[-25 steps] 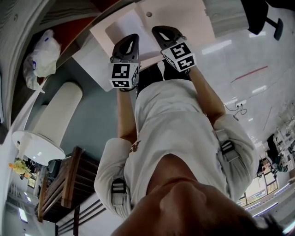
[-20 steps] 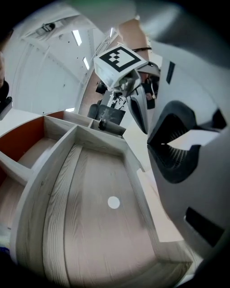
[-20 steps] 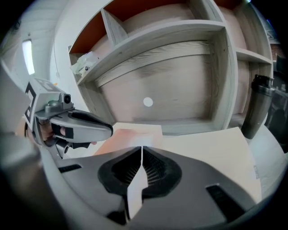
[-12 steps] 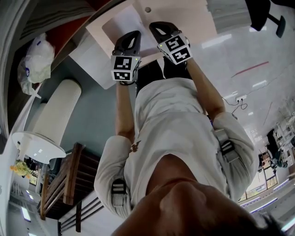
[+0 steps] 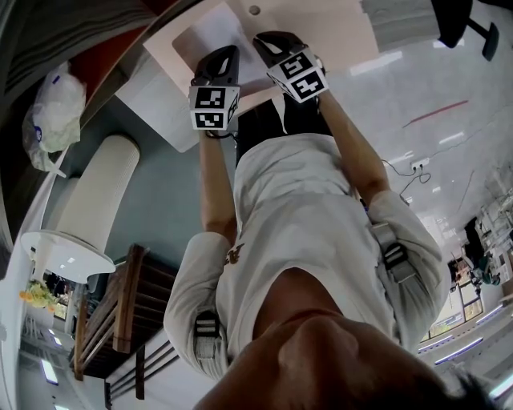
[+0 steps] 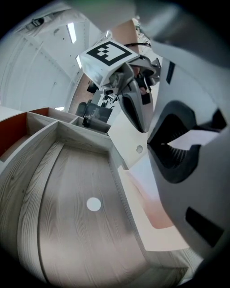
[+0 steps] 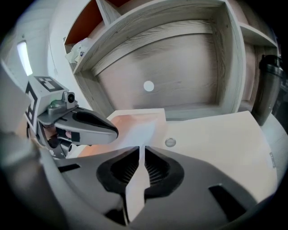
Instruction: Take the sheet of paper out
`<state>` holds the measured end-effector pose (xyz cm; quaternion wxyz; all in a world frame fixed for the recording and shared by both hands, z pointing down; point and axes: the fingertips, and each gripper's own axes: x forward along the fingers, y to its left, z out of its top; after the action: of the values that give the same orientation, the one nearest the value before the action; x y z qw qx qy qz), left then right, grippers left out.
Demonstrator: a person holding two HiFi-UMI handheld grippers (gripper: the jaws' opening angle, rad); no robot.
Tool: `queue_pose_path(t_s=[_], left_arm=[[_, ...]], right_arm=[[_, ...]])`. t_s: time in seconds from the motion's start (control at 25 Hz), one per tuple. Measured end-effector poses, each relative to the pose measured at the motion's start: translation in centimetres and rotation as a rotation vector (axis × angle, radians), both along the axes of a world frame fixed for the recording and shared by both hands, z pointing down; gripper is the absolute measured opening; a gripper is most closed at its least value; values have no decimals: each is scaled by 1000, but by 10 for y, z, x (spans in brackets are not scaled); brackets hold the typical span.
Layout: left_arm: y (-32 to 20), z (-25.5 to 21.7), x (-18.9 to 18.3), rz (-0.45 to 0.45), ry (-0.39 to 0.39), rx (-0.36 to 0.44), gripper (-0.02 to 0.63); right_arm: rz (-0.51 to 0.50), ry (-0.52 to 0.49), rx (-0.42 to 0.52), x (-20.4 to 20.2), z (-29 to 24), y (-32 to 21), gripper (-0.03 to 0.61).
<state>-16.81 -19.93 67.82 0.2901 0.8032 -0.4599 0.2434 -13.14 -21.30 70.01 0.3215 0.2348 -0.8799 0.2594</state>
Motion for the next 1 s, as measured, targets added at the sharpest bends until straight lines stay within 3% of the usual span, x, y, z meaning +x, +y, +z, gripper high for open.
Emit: queue_pose_path(t_s=[0.68, 1.0], left_arm=[[2, 11, 3, -4, 26, -34, 20], [3, 13, 4, -3, 30, -41, 20]], right_arm=[[-30, 17, -73, -19, 34, 9, 135], [-43, 33, -97, -28, 48, 13, 149]])
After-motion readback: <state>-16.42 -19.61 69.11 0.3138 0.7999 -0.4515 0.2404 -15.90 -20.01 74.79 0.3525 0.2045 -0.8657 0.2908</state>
